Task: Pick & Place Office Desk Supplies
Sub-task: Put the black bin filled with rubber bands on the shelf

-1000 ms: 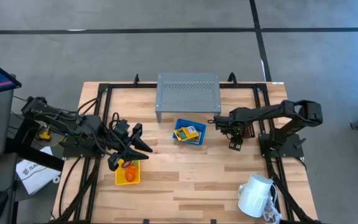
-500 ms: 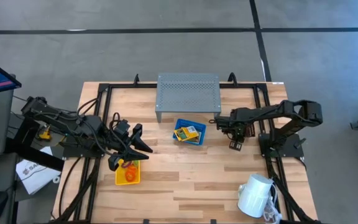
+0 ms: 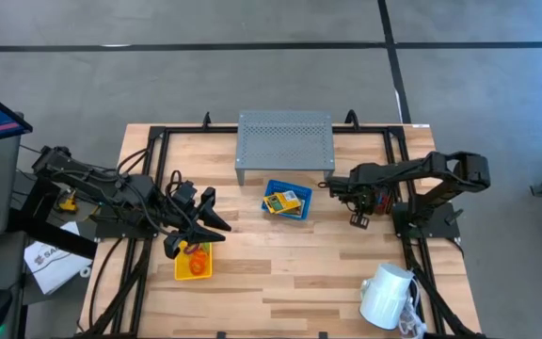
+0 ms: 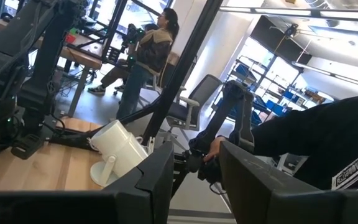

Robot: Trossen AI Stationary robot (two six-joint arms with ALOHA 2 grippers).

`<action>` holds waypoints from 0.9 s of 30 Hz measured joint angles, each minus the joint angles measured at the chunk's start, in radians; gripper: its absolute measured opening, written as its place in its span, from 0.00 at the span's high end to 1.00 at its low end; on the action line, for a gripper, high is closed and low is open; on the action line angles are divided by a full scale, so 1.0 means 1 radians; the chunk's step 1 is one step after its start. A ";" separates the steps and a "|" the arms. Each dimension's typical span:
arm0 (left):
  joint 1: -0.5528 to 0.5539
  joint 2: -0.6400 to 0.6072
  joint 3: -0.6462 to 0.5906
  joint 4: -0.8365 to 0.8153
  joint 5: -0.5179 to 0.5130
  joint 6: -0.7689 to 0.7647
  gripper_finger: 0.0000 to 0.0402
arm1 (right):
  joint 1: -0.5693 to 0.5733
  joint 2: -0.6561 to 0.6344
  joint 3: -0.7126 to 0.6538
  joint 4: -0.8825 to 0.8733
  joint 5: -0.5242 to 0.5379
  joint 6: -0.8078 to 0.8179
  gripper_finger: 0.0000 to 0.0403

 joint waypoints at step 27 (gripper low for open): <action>0.008 0.000 0.000 0.003 -0.009 0.000 0.69 | 0.002 -0.327 0.141 -0.216 -0.008 0.024 1.00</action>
